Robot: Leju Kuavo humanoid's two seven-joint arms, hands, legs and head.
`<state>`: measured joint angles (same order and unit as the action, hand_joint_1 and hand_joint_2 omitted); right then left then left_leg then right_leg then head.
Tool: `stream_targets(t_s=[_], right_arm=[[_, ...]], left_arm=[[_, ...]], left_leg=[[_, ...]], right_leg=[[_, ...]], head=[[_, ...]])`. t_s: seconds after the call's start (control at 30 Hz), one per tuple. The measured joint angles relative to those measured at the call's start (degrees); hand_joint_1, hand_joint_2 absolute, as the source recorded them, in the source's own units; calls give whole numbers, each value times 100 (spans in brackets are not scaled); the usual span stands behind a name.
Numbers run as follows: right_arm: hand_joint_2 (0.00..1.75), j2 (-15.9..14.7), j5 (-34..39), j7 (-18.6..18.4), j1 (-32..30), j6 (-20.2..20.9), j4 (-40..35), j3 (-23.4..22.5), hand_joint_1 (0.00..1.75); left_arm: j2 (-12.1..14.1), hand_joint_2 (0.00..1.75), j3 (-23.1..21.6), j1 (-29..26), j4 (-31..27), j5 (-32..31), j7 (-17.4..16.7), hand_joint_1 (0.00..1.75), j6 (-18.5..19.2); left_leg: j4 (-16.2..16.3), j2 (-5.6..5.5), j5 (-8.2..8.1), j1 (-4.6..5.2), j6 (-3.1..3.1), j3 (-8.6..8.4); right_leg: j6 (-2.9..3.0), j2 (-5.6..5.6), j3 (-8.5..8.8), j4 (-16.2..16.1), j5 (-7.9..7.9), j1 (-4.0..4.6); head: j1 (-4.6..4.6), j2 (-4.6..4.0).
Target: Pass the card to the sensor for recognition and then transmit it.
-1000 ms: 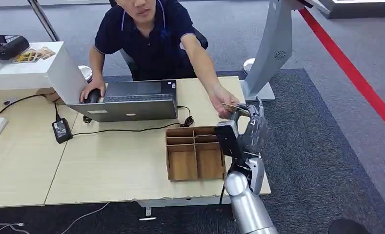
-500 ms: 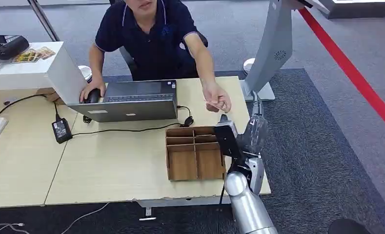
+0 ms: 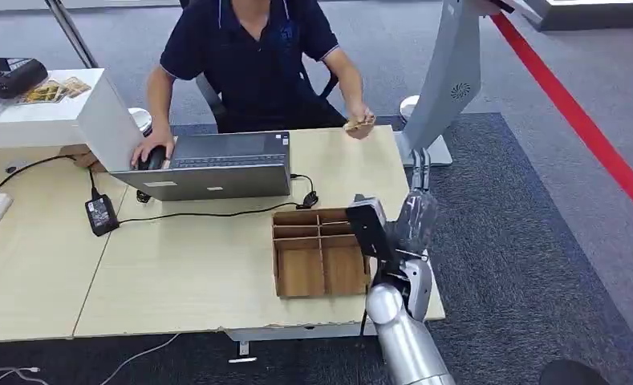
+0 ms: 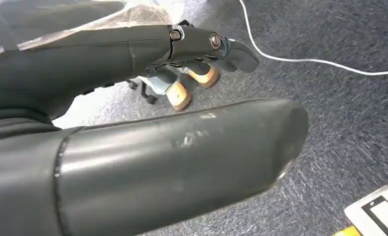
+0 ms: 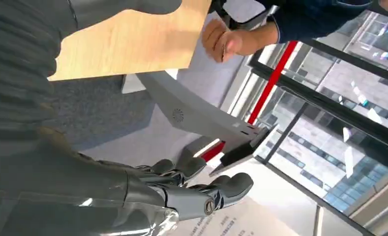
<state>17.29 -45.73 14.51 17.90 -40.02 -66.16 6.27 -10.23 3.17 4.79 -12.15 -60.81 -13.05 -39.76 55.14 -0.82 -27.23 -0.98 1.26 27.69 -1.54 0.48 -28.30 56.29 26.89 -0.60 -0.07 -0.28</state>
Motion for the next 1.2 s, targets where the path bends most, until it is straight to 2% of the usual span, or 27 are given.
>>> stream_targets(t_s=[0.4, 0.53, 0.87, 1.2], right_arm=[[175, -127, -249, -632, -218, -2, -291, 529, 0], [175, -214, -284, -955, -278, -2, -418, 769, 0], [175, -684, -926, -1851, -277, -2, -673, 1442, 0], [175, -1117, -1497, -2352, -213, -2, -776, 1947, 0]], left_arm=[[0, 0, 2, -5, 0, 125, 4, 0, -11], [0, 0, 2, -6, 2, 146, 11, 0, -20], [0, 0, -4, -9, 20, 225, 46, 0, -31], [0, 0, -81, -12, 22, 236, 48, 0, -35]], left_leg=[[0, 0, 0, 0, 0, 0], [0, 1, 0, 0, 0, 0], [0, 1, 0, 0, 0, 0], [0, 1, 0, 0, 0, 0]], right_leg=[[0, 0, -1, 0, 0, 0], [0, 1, -2, 0, 0, 0], [0, 1, -1, 0, 0, 0], [0, 1, -1, 0, 0, 0]], head=[[0, 0], [0, 0], [0, 0], [0, 0]])
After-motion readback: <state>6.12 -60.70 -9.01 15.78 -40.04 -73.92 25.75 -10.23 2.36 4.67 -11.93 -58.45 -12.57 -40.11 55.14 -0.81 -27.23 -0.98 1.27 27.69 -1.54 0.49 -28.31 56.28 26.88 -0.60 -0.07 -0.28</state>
